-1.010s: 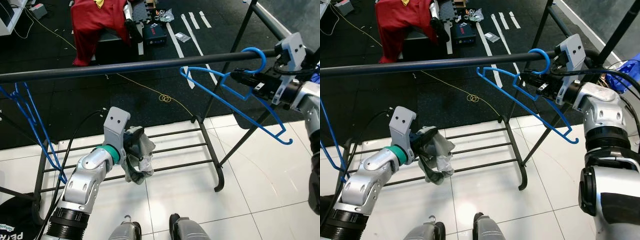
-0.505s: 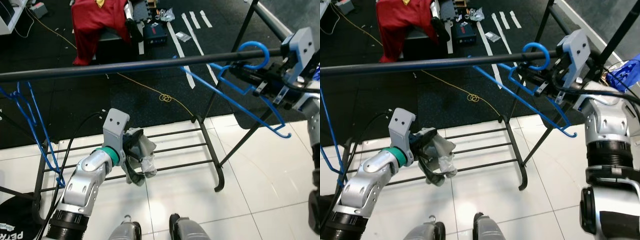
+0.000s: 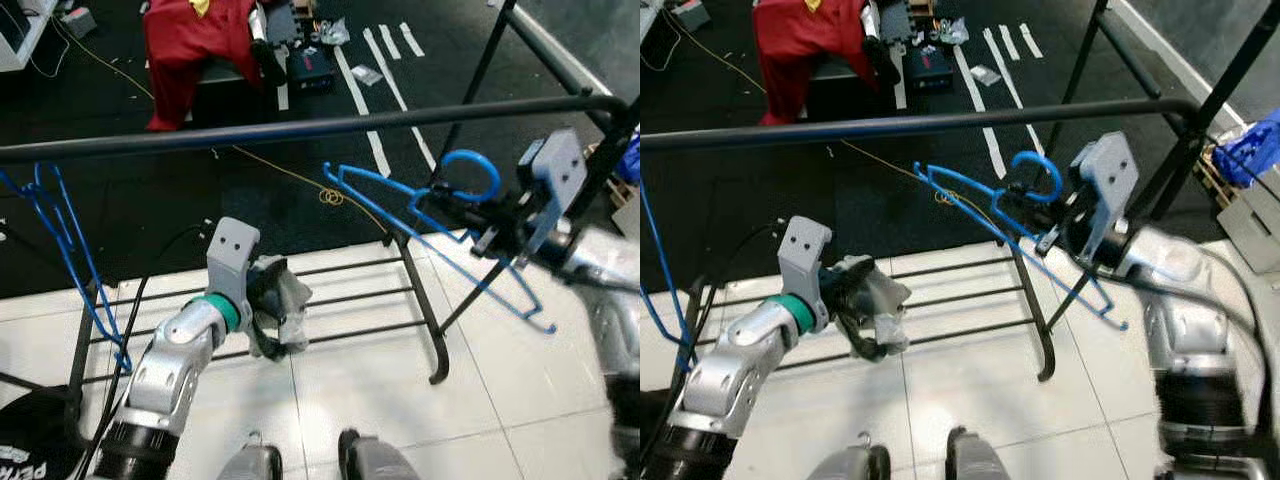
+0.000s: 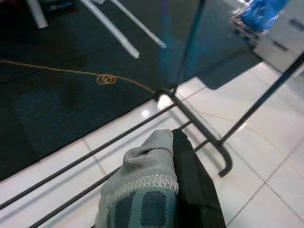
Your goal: Hang hanger
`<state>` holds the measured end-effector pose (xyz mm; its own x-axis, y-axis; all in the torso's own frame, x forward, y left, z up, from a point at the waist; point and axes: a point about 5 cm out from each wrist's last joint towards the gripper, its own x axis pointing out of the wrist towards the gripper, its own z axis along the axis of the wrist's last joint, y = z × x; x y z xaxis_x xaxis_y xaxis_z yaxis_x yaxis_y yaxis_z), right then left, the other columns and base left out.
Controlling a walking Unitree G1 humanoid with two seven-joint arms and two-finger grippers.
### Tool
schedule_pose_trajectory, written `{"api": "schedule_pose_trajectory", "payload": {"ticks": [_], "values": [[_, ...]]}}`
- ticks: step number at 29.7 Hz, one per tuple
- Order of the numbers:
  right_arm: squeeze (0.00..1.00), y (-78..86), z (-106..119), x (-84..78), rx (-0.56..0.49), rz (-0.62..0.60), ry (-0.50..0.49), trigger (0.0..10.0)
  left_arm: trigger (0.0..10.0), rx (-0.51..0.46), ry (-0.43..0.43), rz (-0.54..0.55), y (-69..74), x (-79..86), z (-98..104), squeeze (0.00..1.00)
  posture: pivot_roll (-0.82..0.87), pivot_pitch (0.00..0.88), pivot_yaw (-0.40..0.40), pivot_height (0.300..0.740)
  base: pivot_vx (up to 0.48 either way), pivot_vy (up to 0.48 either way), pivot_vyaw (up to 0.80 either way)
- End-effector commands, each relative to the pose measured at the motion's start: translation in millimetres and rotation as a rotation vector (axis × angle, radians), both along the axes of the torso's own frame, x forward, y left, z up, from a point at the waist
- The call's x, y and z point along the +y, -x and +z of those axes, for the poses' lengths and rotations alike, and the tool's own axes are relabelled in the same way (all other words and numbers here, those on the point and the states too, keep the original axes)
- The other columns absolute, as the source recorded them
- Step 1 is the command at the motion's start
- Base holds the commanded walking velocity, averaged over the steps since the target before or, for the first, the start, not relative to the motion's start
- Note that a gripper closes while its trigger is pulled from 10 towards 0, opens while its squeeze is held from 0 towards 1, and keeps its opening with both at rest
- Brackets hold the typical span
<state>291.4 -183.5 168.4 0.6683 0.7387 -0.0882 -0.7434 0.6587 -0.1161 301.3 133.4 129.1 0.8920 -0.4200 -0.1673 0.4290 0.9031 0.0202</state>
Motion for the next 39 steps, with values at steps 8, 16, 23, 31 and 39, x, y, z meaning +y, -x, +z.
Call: {"api": "schedule_pose_trajectory", "payload": {"ticks": [8, 16, 23, 31, 39], "values": [[0.00, 7.8, -78, 2.7, 0.202, -0.309, -0.044, 10.0, 10.0, 0.104, 0.014, 0.266, 1.4, 34.9, -42, 0.00, -0.07, 0.110, 0.054, 0.740, 0.000, 0.000, 0.00], [0.00, 12.0, -118, 3.4, 0.303, -0.700, -0.085, 10.0, 10.0, 0.130, -0.005, 0.313, 8.4, 34.4, -60, 0.00, -0.06, 0.077, 0.038, 0.740, 0.000, 0.000, 0.00], [0.00, 13.3, -116, 6.1, 0.277, -0.755, -0.037, 10.0, 10.0, 0.133, 0.015, 0.291, 3.9, 31.6, -62, 0.00, -0.09, 0.102, 0.062, 0.740, 0.000, 0.000, 0.00], [0.00, 12.2, -119, 8.6, 0.262, -0.767, -0.066, 10.0, 10.0, 0.108, 0.030, 0.254, 2.6, 22.6, -58, 0.00, -0.07, 0.112, 0.058, 0.740, 0.000, 0.000, 0.00], [0.00, 7.6, -116, 15.8, 0.249, -0.711, -0.041, 10.0, 10.0, 0.066, 0.035, 0.247, -2.2, 21.5, -47, 0.00, -0.06, 0.127, 0.044, 0.740, 0.000, 0.000, 0.00]]}}
